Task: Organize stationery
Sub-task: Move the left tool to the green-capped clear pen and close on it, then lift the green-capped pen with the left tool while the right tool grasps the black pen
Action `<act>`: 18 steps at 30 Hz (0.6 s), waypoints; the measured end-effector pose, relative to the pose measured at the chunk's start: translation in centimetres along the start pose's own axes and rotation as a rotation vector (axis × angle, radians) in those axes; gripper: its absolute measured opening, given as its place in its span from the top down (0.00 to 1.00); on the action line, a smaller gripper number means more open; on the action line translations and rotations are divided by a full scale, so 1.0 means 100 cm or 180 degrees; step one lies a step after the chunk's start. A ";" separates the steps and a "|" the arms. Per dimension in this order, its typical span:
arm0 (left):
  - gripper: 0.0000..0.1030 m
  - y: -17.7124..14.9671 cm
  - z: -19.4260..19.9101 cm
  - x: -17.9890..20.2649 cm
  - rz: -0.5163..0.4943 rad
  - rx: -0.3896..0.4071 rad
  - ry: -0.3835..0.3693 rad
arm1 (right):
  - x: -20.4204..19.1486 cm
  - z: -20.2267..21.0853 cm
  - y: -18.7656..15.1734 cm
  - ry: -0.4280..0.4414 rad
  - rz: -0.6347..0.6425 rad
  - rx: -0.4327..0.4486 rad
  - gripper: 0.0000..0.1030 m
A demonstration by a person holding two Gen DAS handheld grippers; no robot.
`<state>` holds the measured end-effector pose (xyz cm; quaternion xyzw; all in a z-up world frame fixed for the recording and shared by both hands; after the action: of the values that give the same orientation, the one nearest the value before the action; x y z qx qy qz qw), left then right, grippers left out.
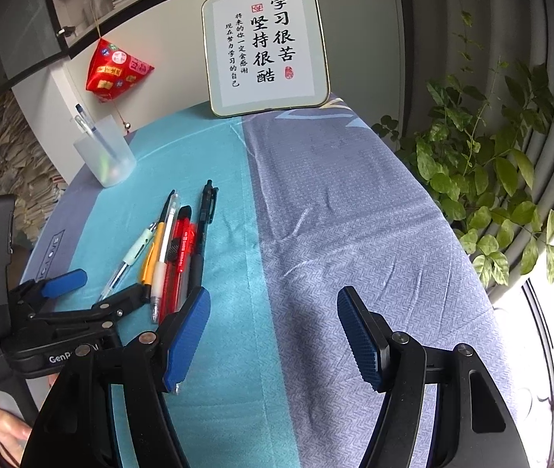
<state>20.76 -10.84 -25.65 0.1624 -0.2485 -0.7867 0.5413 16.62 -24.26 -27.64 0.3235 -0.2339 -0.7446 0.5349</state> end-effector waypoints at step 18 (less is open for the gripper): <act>0.90 -0.008 0.016 -0.015 -0.0066 0.0075 -0.0130 | -0.024 -0.038 0.023 0.0183 0.0360 -0.0410 0.34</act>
<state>19.85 -8.81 -24.79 0.1552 -0.2670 -0.7925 0.5259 21.44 -22.72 -28.05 0.2959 -0.1881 -0.7171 0.6023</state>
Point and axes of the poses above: each gripper's, at about its wrist camera, not at the fingertips, and z roughly against the way its jaws point, x to its right, y to its top, the point moved 5 cm from there along -z, roughly the way its jaws point
